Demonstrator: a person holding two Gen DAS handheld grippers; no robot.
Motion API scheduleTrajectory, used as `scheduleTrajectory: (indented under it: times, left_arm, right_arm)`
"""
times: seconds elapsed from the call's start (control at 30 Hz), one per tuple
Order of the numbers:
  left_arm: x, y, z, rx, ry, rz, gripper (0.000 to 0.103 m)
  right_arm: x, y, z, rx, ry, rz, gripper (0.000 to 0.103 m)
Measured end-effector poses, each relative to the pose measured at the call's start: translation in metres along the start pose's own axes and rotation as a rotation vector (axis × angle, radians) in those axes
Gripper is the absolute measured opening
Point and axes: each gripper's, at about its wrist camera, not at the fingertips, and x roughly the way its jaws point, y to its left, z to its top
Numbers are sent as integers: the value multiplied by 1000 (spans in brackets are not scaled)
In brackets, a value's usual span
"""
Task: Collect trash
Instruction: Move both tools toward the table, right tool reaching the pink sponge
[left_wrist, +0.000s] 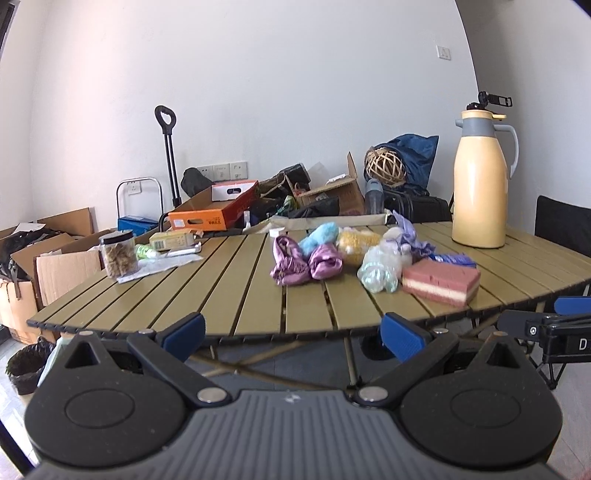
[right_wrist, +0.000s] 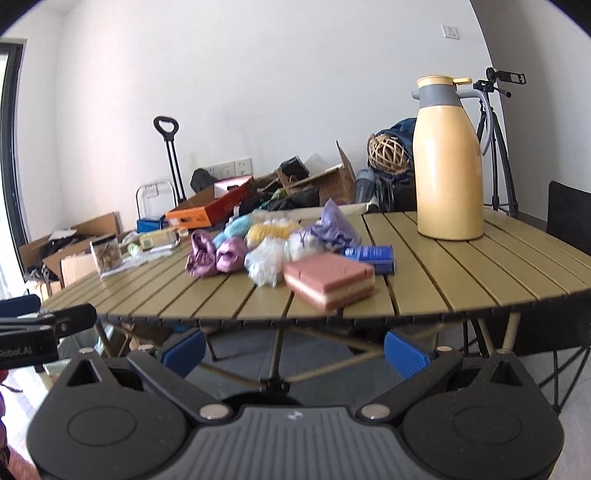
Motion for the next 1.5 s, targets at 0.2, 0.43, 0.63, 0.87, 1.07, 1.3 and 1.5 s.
scheduleTrajectory:
  times: [0.2, 0.43, 0.63, 0.87, 1.07, 1.3, 1.5]
  left_arm:
    - [28, -3, 18, -15, -24, 5, 103]
    - [64, -4, 37, -70, -35, 18, 103]
    - [90, -4, 48, -95, -58, 40, 103]
    - [116, -2, 52, -124, -33, -8, 103]
    - [134, -1, 50, -116, -14, -26, 103]
    - [149, 0, 40, -59, 37, -32, 103]
    - [150, 3, 36, -45, 39, -34, 103]
  right_arm:
    - [30, -5, 18, -10, -37, -6, 103]
    - [65, -14, 35, -20, -52, -17, 103]
    - [96, -21, 46, 0, -55, -12, 103]
    - [134, -22, 53, -40, -39, -31, 103]
    - [160, -18, 52, -101, 14, -41, 103]
    - [185, -18, 48, -130, 79, -56, 103]
    - [193, -22, 47, -99, 113, -42, 103]
